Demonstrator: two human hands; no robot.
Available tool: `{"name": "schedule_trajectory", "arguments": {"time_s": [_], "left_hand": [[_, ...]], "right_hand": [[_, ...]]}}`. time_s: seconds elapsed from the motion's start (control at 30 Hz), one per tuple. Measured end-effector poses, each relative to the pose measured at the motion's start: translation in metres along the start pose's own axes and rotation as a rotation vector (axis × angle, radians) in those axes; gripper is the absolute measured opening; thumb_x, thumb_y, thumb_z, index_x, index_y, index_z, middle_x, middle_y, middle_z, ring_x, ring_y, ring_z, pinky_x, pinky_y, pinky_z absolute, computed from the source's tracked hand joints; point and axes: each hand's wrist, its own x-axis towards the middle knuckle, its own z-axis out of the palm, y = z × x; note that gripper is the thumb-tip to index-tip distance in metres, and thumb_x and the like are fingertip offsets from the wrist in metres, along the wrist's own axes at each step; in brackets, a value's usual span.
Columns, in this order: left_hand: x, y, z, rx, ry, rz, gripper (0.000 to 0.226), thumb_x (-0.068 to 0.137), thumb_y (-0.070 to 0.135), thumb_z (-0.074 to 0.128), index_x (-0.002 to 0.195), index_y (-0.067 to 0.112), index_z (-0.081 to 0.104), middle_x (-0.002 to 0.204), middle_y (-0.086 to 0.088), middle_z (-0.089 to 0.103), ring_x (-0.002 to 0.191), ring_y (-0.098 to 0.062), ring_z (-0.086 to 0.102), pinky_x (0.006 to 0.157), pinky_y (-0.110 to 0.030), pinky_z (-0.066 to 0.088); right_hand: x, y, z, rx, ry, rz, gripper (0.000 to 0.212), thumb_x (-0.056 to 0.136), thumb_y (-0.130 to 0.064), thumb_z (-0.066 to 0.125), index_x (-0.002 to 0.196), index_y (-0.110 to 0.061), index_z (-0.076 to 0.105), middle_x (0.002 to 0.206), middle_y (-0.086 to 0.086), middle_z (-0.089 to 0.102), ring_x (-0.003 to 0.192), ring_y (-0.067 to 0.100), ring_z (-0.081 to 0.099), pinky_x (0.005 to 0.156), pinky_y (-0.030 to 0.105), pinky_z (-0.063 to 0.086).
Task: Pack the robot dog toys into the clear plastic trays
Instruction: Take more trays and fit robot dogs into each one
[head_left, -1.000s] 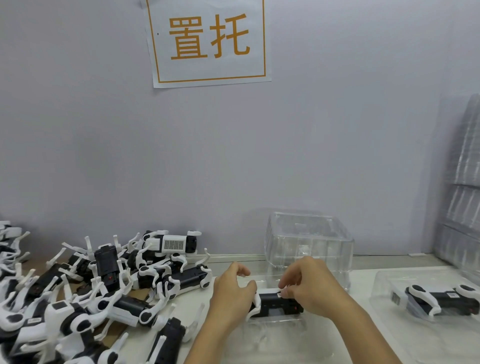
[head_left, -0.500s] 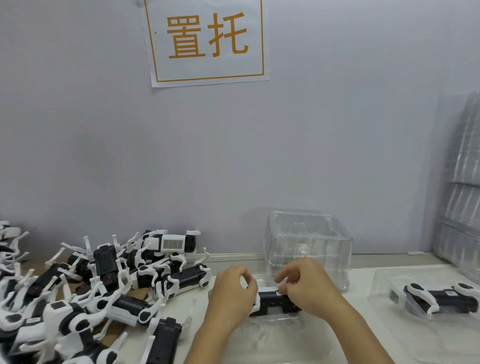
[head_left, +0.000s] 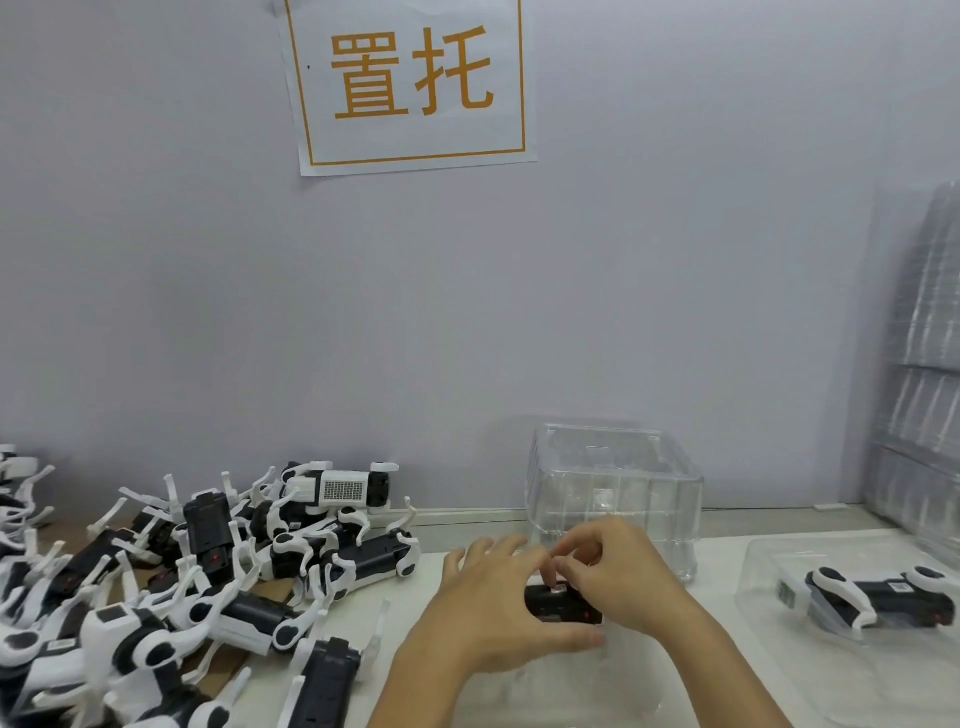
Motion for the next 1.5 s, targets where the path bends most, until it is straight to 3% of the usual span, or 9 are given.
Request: {"name": "schedule_trajectory", "arguments": {"time_s": [0.1, 0.3, 0.57, 0.73, 0.83, 1.07, 1.2, 1.4, 1.5], "left_hand": [[-0.001, 0.000, -0.004, -0.002, -0.012, -0.026, 0.074, 0.047, 0.092, 0.056, 0.106, 0.049, 0.049, 0.141, 0.022, 0.037, 0.136, -0.009, 0.024, 0.110, -0.036, 0.011], [-0.006, 0.000, -0.007, 0.031, -0.124, -0.037, 0.081, 0.050, 0.077, 0.074, 0.119, 0.054, 0.040, 0.161, 0.011, 0.015, 0.151, -0.019, -0.003, 0.120, -0.049, -0.006], [-0.009, 0.003, -0.009, 0.059, -0.058, -0.023, 0.067, 0.059, 0.070, 0.073, 0.115, 0.046, 0.045, 0.138, 0.011, 0.034, 0.133, -0.017, 0.019, 0.117, -0.046, 0.010], [-0.011, 0.008, -0.025, 0.076, 0.017, 0.012, 0.063, 0.059, 0.066, 0.076, 0.109, 0.042, 0.048, 0.135, 0.009, 0.034, 0.126, -0.015, 0.017, 0.101, -0.036, 0.018], [-0.012, 0.012, -0.041, 0.087, 0.070, 0.035, 0.062, 0.059, 0.067, 0.076, 0.110, 0.044, 0.048, 0.138, 0.009, 0.034, 0.129, -0.016, 0.017, 0.105, -0.037, 0.017], [-0.014, 0.025, -0.059, 0.161, 0.389, 0.200, 0.067, 0.059, 0.074, 0.068, 0.115, 0.045, 0.045, 0.147, 0.007, 0.025, 0.135, -0.012, 0.006, 0.116, -0.044, 0.011], [-0.011, 0.028, -0.047, 0.251, 0.498, 0.225, 0.069, 0.063, 0.074, 0.067, 0.121, 0.042, 0.047, 0.152, 0.000, 0.024, 0.140, -0.025, 0.014, 0.117, -0.049, 0.006], [-0.007, 0.024, -0.031, 0.300, 0.526, 0.182, 0.067, 0.064, 0.071, 0.068, 0.120, 0.040, 0.051, 0.154, -0.006, 0.024, 0.143, -0.035, 0.018, 0.117, -0.054, 0.004], [-0.006, 0.023, -0.028, 0.310, 0.545, 0.178, 0.065, 0.060, 0.069, 0.072, 0.114, 0.038, 0.054, 0.151, -0.009, 0.032, 0.140, -0.038, 0.025, 0.115, -0.058, 0.012]], "right_hand": [[0.000, -0.001, 0.000, 0.020, 0.007, 0.002, 0.011, 0.092, -0.027, 0.067, 0.089, -0.032, 0.076, 0.082, -0.011, 0.072, 0.080, 0.003, 0.067, 0.076, 0.022, 0.056], [0.000, -0.001, 0.001, 0.029, 0.021, -0.006, 0.012, 0.093, -0.028, 0.066, 0.089, -0.031, 0.076, 0.080, -0.012, 0.072, 0.079, 0.003, 0.067, 0.072, 0.017, 0.053], [0.001, -0.003, 0.002, 0.119, 0.098, -0.022, 0.016, 0.094, -0.024, 0.066, 0.085, -0.034, 0.074, 0.074, -0.013, 0.072, 0.072, -0.002, 0.067, 0.062, 0.011, 0.049], [0.000, -0.012, -0.009, 0.409, 0.358, -0.107, 0.019, 0.094, -0.017, 0.065, 0.082, -0.025, 0.077, 0.073, -0.015, 0.072, 0.072, -0.002, 0.066, 0.063, 0.008, 0.047], [0.000, -0.016, -0.020, 0.744, 0.495, -0.066, 0.027, 0.097, -0.011, 0.056, 0.081, -0.015, 0.077, 0.070, -0.002, 0.070, 0.073, 0.007, 0.063, 0.073, 0.025, 0.047], [0.001, -0.008, -0.036, 1.257, 0.498, 0.127, 0.025, 0.093, -0.018, 0.051, 0.086, -0.010, 0.074, 0.083, 0.005, 0.067, 0.084, 0.019, 0.058, 0.083, 0.034, 0.042], [0.006, 0.000, -0.033, 1.144, 0.567, 0.162, 0.024, 0.092, -0.013, 0.051, 0.090, -0.012, 0.075, 0.101, 0.010, 0.071, 0.094, 0.024, 0.062, 0.078, 0.033, 0.047], [0.007, 0.001, -0.027, 0.983, 0.596, 0.106, 0.034, 0.088, -0.008, 0.050, 0.080, -0.025, 0.079, 0.091, 0.001, 0.076, 0.073, 0.009, 0.068, 0.057, 0.022, 0.052], [0.007, 0.000, -0.023, 0.996, 0.591, 0.097, 0.034, 0.090, -0.008, 0.051, 0.081, -0.027, 0.078, 0.100, 0.004, 0.074, 0.082, 0.014, 0.066, 0.065, 0.026, 0.050]]}}
